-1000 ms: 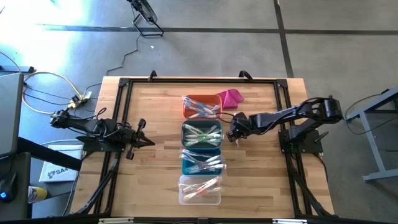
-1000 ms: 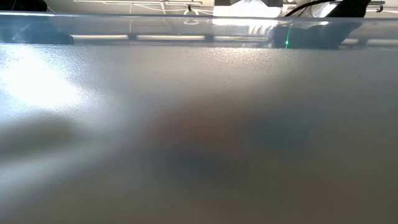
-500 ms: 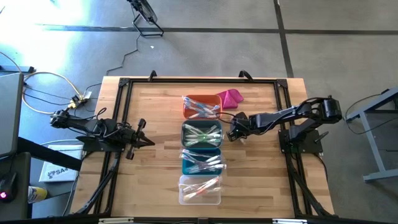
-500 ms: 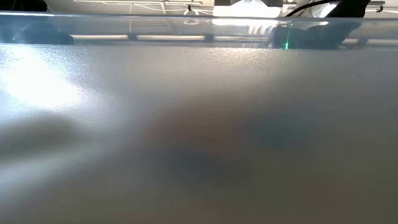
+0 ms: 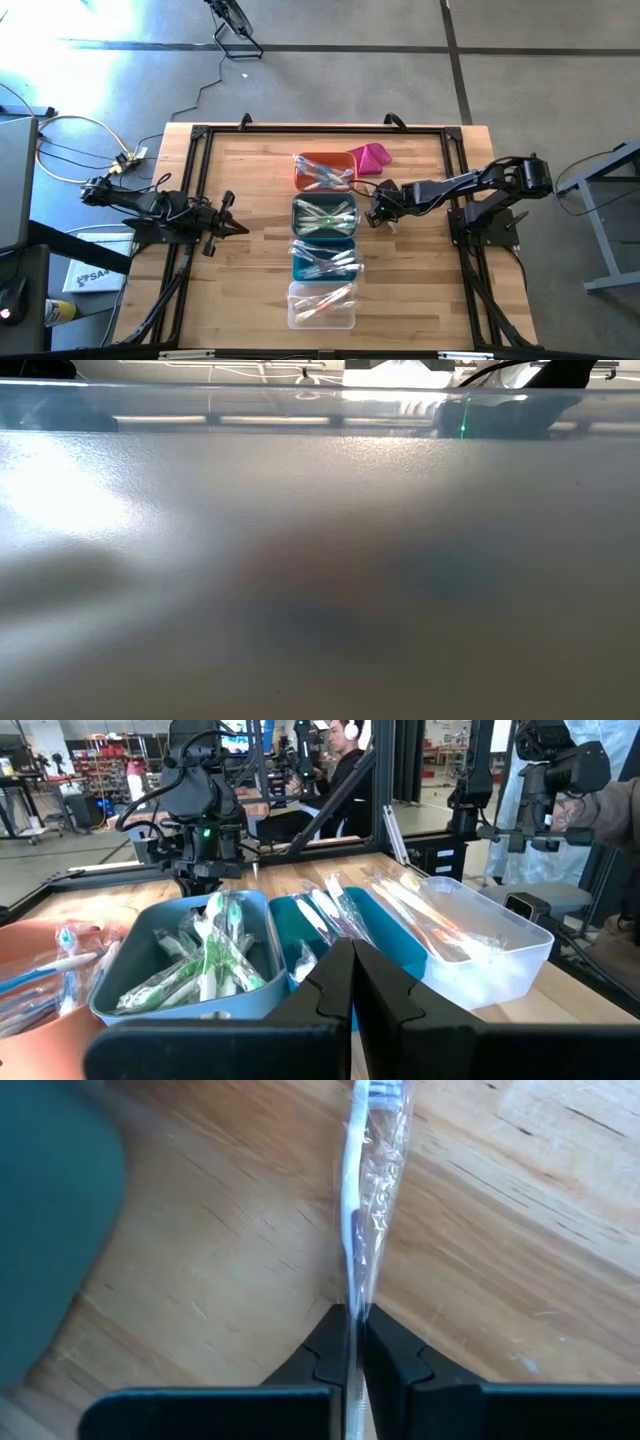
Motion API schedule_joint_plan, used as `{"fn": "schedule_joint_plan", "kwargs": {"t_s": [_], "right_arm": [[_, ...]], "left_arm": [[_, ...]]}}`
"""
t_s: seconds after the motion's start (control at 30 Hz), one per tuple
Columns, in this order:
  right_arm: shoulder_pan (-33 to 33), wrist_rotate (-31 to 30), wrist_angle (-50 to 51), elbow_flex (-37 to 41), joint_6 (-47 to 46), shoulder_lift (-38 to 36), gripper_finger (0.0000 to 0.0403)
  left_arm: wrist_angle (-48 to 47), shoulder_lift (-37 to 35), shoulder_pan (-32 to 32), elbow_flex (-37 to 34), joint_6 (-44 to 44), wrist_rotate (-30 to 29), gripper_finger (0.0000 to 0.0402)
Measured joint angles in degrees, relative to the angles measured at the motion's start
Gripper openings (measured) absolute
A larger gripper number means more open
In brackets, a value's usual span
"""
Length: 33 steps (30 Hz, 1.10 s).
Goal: Pick & Place Toothbrushes
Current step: Put the purple toothbrush into the blue bin
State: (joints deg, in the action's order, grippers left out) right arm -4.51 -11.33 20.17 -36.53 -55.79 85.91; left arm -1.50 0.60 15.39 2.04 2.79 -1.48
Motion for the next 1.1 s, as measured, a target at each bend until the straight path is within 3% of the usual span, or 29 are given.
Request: {"fn": "schedule_joint_plan", "kwargs": {"t_s": [0.27, 0.7, 0.9, 1.1], "right_arm": [[0.0, 0.0, 1.5, 0.1, 0.6, -3.4, 0.0008], [2.0, -0.3, 2.2, 0.0, 4.9, -23.6, 0.0007], [6.5, -0.7, -8.4, 0.0, 13.7, -29.1, 0.0007], [10.4, -0.5, -23.0, -0.1, 22.4, -28.1, 0.0007]], "left_arm": [[0.0, 0.0, 0.0, 0.0, 0.0, 0.0, 0.0001], [0.0, 0.0, 0.0, 0.0, -0.1, 0.0, 0.0001], [0.0, 0.0, 0.0, 0.0, -0.1, 0.0, 0.0001], [0.0, 0.0, 0.0, 0.0, -0.1, 0.0, 0.0001]]}}
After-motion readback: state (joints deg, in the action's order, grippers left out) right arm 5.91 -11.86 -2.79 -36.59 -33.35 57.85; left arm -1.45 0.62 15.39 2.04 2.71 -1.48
